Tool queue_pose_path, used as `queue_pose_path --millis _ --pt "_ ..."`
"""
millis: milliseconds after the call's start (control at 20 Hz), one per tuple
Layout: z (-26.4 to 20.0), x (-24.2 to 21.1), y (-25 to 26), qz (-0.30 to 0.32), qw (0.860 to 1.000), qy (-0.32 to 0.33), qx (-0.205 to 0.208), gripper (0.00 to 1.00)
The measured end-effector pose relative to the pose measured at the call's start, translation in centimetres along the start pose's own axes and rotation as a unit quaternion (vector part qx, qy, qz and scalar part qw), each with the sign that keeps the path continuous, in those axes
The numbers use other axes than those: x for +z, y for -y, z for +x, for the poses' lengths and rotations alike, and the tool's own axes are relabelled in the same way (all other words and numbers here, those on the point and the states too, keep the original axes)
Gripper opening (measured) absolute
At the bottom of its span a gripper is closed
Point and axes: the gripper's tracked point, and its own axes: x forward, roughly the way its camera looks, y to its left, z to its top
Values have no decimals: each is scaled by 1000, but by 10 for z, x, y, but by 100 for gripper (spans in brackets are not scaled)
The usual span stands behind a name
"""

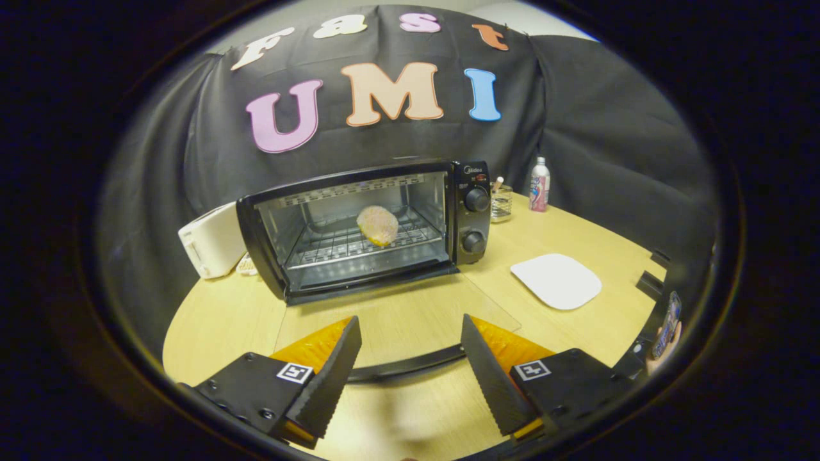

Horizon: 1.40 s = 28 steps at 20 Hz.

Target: Open the toaster oven, put the food inside, and close the toaster oven door.

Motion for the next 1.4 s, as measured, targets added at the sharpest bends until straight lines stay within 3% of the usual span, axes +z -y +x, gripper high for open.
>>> queue_pose_path --millis 500,750,1400 --pt "1 -63 5 -1 999 -52 14 98" --pt "3 -52 -6 40 997 -38 55 98" --pt "2 -73 -10 13 997 -56 56 97"
